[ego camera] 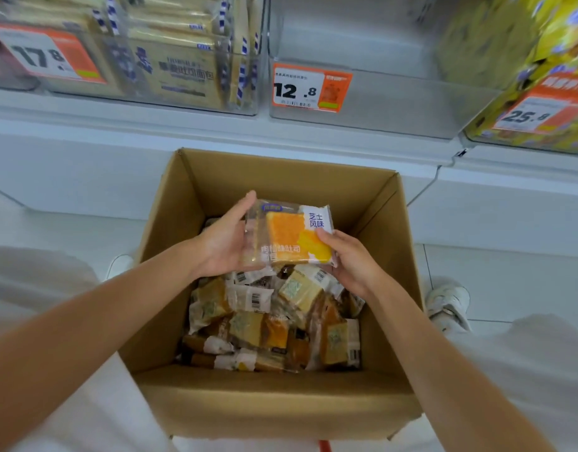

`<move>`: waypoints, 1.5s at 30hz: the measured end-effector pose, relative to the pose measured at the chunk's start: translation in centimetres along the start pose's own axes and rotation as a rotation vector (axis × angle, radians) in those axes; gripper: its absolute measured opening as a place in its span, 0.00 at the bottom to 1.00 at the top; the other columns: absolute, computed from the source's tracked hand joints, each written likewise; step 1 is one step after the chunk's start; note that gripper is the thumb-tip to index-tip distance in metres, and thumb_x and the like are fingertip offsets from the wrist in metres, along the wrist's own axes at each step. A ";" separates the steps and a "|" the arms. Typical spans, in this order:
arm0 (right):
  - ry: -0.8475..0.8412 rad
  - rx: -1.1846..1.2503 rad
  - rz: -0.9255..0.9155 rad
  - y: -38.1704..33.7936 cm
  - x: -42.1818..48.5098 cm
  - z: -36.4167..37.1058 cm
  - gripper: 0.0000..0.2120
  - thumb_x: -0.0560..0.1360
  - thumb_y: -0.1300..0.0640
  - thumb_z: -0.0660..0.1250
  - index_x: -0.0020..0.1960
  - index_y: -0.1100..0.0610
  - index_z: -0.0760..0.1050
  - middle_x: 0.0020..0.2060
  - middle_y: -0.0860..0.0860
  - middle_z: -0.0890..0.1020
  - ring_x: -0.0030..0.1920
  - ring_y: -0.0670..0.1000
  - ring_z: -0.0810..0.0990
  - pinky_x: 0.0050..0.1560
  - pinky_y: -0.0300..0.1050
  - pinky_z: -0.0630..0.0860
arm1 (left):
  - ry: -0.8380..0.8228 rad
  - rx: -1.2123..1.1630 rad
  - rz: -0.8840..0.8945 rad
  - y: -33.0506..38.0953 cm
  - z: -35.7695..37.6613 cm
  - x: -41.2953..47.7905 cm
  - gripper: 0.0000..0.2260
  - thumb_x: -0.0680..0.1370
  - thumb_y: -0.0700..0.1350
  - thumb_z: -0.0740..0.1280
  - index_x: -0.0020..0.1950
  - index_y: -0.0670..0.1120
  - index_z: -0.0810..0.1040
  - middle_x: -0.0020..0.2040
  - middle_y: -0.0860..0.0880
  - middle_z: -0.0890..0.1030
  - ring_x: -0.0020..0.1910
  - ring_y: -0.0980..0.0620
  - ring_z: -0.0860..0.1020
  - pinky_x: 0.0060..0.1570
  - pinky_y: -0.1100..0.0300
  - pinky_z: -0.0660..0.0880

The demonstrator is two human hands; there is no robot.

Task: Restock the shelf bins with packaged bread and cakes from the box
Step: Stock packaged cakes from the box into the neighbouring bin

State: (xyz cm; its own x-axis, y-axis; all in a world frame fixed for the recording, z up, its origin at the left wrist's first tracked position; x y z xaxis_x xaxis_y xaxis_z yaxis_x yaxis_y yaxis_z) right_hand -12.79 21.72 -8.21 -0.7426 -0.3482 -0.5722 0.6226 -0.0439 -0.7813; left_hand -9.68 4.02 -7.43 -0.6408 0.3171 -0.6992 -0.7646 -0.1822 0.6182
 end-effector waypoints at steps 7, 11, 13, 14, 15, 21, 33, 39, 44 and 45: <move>0.037 -0.555 -0.050 0.9 2.1 -2.2 0.17 0.80 0.51 0.65 0.67 0.53 0.74 0.61 0.52 0.80 0.65 0.54 0.76 0.61 0.46 0.74 | 0.235 0.036 0.029 -0.8 -2.4 0.6 0.21 0.70 0.47 0.74 0.62 0.45 0.78 0.55 0.45 0.85 0.56 0.45 0.82 0.63 0.45 0.75; -0.165 -1.647 0.021 8.0 4.3 -4.0 0.40 0.74 0.64 0.66 0.79 0.45 0.53 0.79 0.49 0.52 0.79 0.54 0.47 0.77 0.55 0.48 | 0.327 0.034 0.005 -2.2 -4.8 0.3 0.11 0.75 0.46 0.71 0.56 0.45 0.80 0.55 0.44 0.84 0.57 0.45 0.81 0.64 0.44 0.73; -0.215 -1.872 -0.088 9.7 4.8 -3.0 0.40 0.75 0.68 0.63 0.79 0.46 0.51 0.80 0.51 0.49 0.79 0.54 0.47 0.77 0.55 0.45 | 0.359 0.053 0.005 -2.5 -6.1 0.0 0.10 0.75 0.46 0.71 0.55 0.45 0.80 0.55 0.44 0.85 0.57 0.45 0.81 0.64 0.44 0.73; -0.201 -1.917 -0.180 9.5 5.0 -2.3 0.36 0.76 0.67 0.62 0.79 0.46 0.55 0.79 0.52 0.54 0.78 0.55 0.53 0.76 0.54 0.49 | 0.370 0.057 0.015 -2.5 -6.6 -0.2 0.10 0.76 0.46 0.71 0.55 0.46 0.80 0.54 0.44 0.85 0.57 0.45 0.81 0.64 0.44 0.74; -0.171 -1.910 -0.253 8.7 5.1 -1.8 0.31 0.77 0.63 0.62 0.77 0.46 0.60 0.77 0.52 0.60 0.75 0.55 0.60 0.73 0.54 0.54 | 0.386 0.058 0.019 -2.4 -7.1 -0.4 0.10 0.76 0.46 0.71 0.56 0.46 0.80 0.54 0.44 0.85 0.56 0.45 0.82 0.62 0.45 0.75; -0.030 -1.257 -0.321 -0.6 3.4 0.3 0.14 0.81 0.47 0.61 0.58 0.52 0.80 0.53 0.48 0.83 0.54 0.49 0.79 0.56 0.51 0.75 | 0.573 0.170 0.204 0.2 -9.5 -1.5 0.05 0.78 0.42 0.69 0.53 0.48 0.79 0.51 0.47 0.84 0.46 0.53 0.82 0.39 0.61 0.76; 0.151 -0.766 -0.355 -9.0 -1.0 3.0 0.25 0.78 0.37 0.59 0.35 0.57 0.69 0.30 0.55 0.73 0.28 0.45 0.72 0.33 0.38 0.67 | 0.177 0.175 0.078 1.2 -2.5 -2.0 0.49 0.57 0.71 0.77 0.71 0.49 0.69 0.69 0.47 0.75 0.69 0.45 0.72 0.69 0.38 0.66; -0.010 -0.359 -0.071 -7.2 -1.0 4.9 0.37 0.62 0.43 0.78 0.67 0.52 0.71 0.59 0.49 0.82 0.58 0.52 0.82 0.63 0.54 0.75 | 0.050 0.034 0.229 5.2 0.9 -3.8 0.16 0.78 0.52 0.68 0.63 0.47 0.78 0.57 0.44 0.84 0.58 0.44 0.82 0.60 0.45 0.77; -0.052 -0.217 -0.175 -12.8 -2.8 6.7 0.27 0.64 0.58 0.75 0.62 0.58 0.78 0.55 0.55 0.84 0.56 0.56 0.83 0.56 0.51 0.78 | 0.186 0.377 0.417 12.1 2.8 -6.5 0.11 0.76 0.56 0.69 0.54 0.52 0.80 0.55 0.50 0.85 0.57 0.52 0.81 0.68 0.51 0.70; -0.019 -0.207 -0.220 -14.8 -3.1 6.5 0.28 0.63 0.58 0.76 0.62 0.58 0.78 0.54 0.56 0.85 0.55 0.56 0.83 0.55 0.52 0.79 | 0.206 0.414 0.458 14.0 3.6 -7.3 0.11 0.76 0.58 0.69 0.53 0.54 0.79 0.55 0.50 0.84 0.56 0.52 0.80 0.66 0.52 0.71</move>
State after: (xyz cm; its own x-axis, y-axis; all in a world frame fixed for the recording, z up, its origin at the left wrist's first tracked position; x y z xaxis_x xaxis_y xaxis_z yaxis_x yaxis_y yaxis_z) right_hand -18.05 17.36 6.74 -0.8482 -0.3691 -0.3799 0.3818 0.0710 -0.9215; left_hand -15.46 2.54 7.58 -0.9272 0.0997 -0.3610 -0.3476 0.1303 0.9286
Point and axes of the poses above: each hand's wrist, its own x-axis towards the middle knuckle, its own z-axis out of the palm, y = z × x, the point moved 10 cm from there along x, towards the middle knuckle
